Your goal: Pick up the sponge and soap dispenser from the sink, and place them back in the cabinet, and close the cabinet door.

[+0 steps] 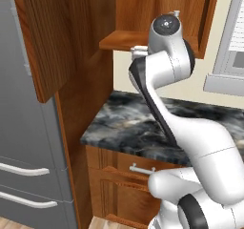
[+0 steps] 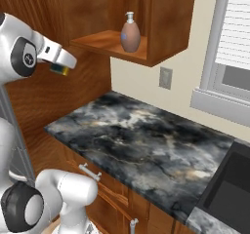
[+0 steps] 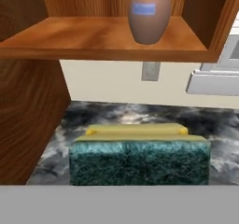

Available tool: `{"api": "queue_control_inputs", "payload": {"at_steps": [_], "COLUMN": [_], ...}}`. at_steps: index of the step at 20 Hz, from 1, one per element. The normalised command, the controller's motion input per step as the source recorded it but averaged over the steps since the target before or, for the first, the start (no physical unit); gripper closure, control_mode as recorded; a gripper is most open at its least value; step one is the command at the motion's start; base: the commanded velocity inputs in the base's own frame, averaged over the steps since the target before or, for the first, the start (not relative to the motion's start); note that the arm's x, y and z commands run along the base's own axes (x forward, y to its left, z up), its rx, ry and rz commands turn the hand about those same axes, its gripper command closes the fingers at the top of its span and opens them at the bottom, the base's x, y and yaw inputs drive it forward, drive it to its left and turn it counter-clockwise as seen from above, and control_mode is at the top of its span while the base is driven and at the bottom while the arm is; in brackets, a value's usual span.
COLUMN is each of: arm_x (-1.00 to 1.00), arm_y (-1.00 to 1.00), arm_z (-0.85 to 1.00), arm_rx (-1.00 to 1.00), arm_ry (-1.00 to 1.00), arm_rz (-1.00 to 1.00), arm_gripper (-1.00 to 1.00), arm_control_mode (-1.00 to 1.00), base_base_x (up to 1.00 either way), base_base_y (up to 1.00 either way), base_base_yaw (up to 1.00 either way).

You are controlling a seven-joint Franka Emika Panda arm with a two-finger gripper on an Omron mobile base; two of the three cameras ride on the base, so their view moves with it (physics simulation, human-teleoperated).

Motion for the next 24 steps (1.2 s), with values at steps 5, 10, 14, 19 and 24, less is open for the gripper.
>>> {"api": "queue_control_inputs", "payload": {"at_steps": [5, 10, 14, 19, 24], "arm_x": [0.30, 0.14, 0.04, 0.24, 0.30], "arm_y": [0.00, 0.00, 0.00, 0.00, 0.00], "arm_z": [0.21, 0.09, 0.01, 0.06, 0.23], "arm_rx": [0.00, -0.02, -0.04, -0.01, 0.00], "arm_ry": [-0.03, -0.13, -0.18, -0.08, 0.00], "arm_rz": [-0.01, 0.00, 0.00, 0.00, -0.01], "arm_gripper": [1.00, 1.00, 1.00, 1.00, 1.00], "arm_control_mode": [-1.00, -1.00, -1.00, -1.00, -1.00], "base_base_x": [0.00, 0.00, 0.00, 0.00, 0.00], "base_base_y": [0.00, 0.00, 0.00, 0.00, 0.00], "base_base_yaw": [0.00, 0.00, 0.00, 0.00, 0.00]}}
